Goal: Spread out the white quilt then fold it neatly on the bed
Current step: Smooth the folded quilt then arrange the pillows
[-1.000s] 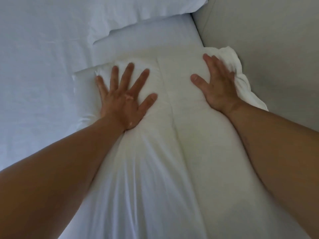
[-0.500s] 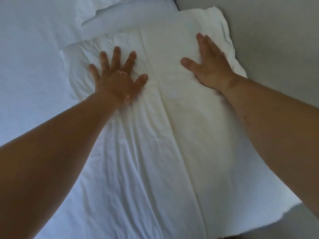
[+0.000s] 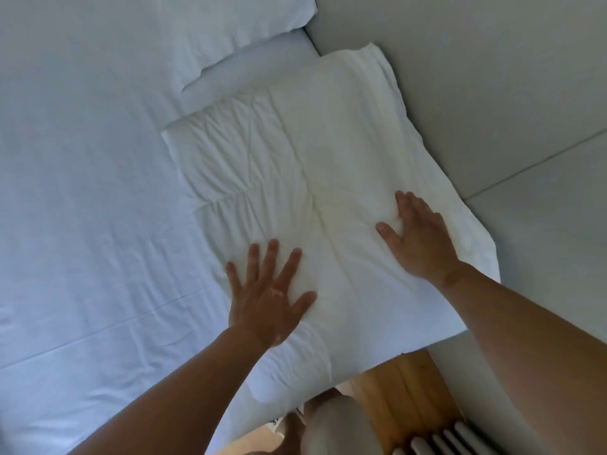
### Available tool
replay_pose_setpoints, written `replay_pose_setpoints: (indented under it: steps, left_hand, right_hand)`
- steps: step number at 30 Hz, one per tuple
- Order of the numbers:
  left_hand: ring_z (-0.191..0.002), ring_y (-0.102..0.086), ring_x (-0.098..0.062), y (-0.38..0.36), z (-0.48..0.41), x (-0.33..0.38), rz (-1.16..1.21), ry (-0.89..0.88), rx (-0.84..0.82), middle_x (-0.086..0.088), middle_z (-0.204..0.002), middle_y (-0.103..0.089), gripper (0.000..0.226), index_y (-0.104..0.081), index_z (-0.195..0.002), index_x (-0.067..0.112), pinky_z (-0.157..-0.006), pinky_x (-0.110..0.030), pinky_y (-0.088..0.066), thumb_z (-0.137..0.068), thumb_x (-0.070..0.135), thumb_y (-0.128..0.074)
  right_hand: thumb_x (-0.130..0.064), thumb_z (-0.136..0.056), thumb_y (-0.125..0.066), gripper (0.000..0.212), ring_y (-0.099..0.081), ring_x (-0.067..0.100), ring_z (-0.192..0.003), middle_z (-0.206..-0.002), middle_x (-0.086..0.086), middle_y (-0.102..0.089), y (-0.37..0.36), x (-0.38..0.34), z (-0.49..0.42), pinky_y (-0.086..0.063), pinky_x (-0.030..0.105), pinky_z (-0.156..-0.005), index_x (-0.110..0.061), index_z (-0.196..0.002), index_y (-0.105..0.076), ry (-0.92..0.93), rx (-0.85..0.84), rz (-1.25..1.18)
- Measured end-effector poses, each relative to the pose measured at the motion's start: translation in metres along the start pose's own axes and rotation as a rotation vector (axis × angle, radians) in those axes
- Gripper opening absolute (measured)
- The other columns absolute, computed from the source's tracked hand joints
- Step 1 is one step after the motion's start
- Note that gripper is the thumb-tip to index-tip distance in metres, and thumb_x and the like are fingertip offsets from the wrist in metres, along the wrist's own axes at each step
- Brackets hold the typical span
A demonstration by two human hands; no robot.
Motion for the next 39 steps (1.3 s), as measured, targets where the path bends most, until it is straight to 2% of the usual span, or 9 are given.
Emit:
replay_pose_setpoints:
  steps: [5,12,19,26,29,31,34,37,39]
  left_hand:
    - [-0.149,0.029,-0.026,0.054,-0.025,-0.022,-0.074,0.045,-0.069,0.004,-0.163,0.029,0.072,0.020,-0.152,0.046,-0.120,-0.060,0.006,-0.093,0.074,-0.010]
    - [-0.152,0.018,-0.026,0.127,-0.090,-0.058,-0.111,0.147,0.021,0.001,-0.164,0.025,0.070,0.016,-0.154,0.043,-0.123,-0.055,-0.005,-0.096,0.069,-0.013]
    - [-0.152,0.021,-0.023,0.159,-0.183,-0.054,-0.070,0.136,0.053,0.005,-0.163,0.028,0.068,0.016,-0.153,0.047,-0.122,-0.057,-0.001,-0.096,0.070,-0.012]
    - [-0.155,0.002,-0.022,0.159,-0.312,-0.105,-0.032,0.154,0.058,0.008,-0.168,0.005,0.072,0.012,-0.152,0.051,-0.120,-0.061,-0.001,-0.087,0.078,-0.002]
    - [-0.149,-0.025,-0.024,0.157,-0.366,-0.141,0.100,0.143,0.037,0.001,-0.163,-0.026,0.077,-0.007,-0.155,0.046,-0.120,-0.054,-0.018,-0.086,0.080,-0.003]
    - [-0.143,-0.036,-0.028,0.156,-0.404,-0.174,0.256,0.196,0.031,-0.007,-0.156,-0.038,0.077,-0.016,-0.156,0.039,-0.116,-0.048,-0.030,-0.090,0.078,-0.016]
    - [-0.139,-0.036,-0.036,0.174,-0.457,-0.230,0.197,0.357,0.166,-0.018,-0.152,-0.030,0.080,-0.011,-0.158,0.024,-0.109,-0.049,-0.038,-0.095,0.062,-0.044]
    - [-0.144,-0.018,-0.041,0.209,-0.498,-0.260,-0.124,0.363,0.335,-0.014,-0.160,-0.006,0.096,0.005,-0.157,0.029,-0.106,-0.054,-0.038,-0.090,0.055,-0.058]
    - [-0.148,-0.005,-0.044,0.223,-0.529,-0.272,-0.202,0.342,0.336,-0.012,-0.164,0.009,0.110,0.018,-0.154,0.034,-0.109,-0.061,-0.032,-0.084,0.061,-0.063]
  right_hand:
    - [-0.071,-0.093,-0.037,0.084,-0.006,0.027,-0.156,-0.170,0.002,-0.002,0.028,-0.053,-0.026,-0.011,0.057,-0.123,-0.033,-0.160,-0.004,0.111,0.000,-0.027]
    - [-0.073,-0.094,-0.029,0.081,0.002,0.029,-0.156,-0.170,0.001,0.008,0.049,-0.099,-0.098,-0.010,0.057,-0.123,-0.035,-0.160,-0.001,0.229,-0.061,0.029]
    - [-0.074,-0.094,-0.024,0.079,0.012,0.029,-0.155,-0.168,-0.003,0.018,0.067,-0.145,-0.189,-0.004,0.061,-0.122,-0.038,-0.160,0.002,0.253,-0.026,0.059]
    - [-0.078,-0.091,-0.019,0.076,0.009,0.025,-0.155,-0.169,-0.010,0.008,0.049,-0.161,-0.277,0.003,0.063,-0.121,-0.044,-0.158,-0.003,0.199,0.028,0.049]
    - [-0.081,-0.089,-0.016,0.078,0.002,0.022,-0.156,-0.169,-0.010,-0.002,0.030,-0.169,-0.312,0.000,0.061,-0.122,-0.044,-0.157,-0.011,0.145,0.102,0.047]
    - [-0.080,-0.091,-0.017,0.077,-0.007,0.024,-0.155,-0.168,-0.006,-0.012,0.015,-0.174,-0.319,-0.006,0.061,-0.121,-0.041,-0.157,-0.019,0.126,0.182,0.095]
    - [-0.074,-0.094,-0.025,0.075,-0.019,0.031,-0.152,-0.164,0.003,-0.027,-0.001,-0.177,-0.317,-0.013,0.063,-0.120,-0.031,-0.155,-0.032,0.142,0.291,0.158]
    - [-0.070,-0.094,-0.027,0.074,-0.024,0.034,-0.151,-0.162,0.007,-0.032,-0.002,-0.177,-0.320,-0.014,0.063,-0.119,-0.026,-0.153,-0.037,0.138,0.321,0.164]
    - [-0.071,-0.094,-0.026,0.075,-0.024,0.034,-0.151,-0.162,0.007,-0.033,-0.002,-0.181,-0.324,-0.014,0.063,-0.119,-0.026,-0.153,-0.039,0.125,0.319,0.167]
Point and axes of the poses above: each hand's wrist, its own z-axis away from the middle knuckle, its own y-axis out of the back of the hand, x = y × z, the point moved 9 cm from there along -z, towards the middle knuckle
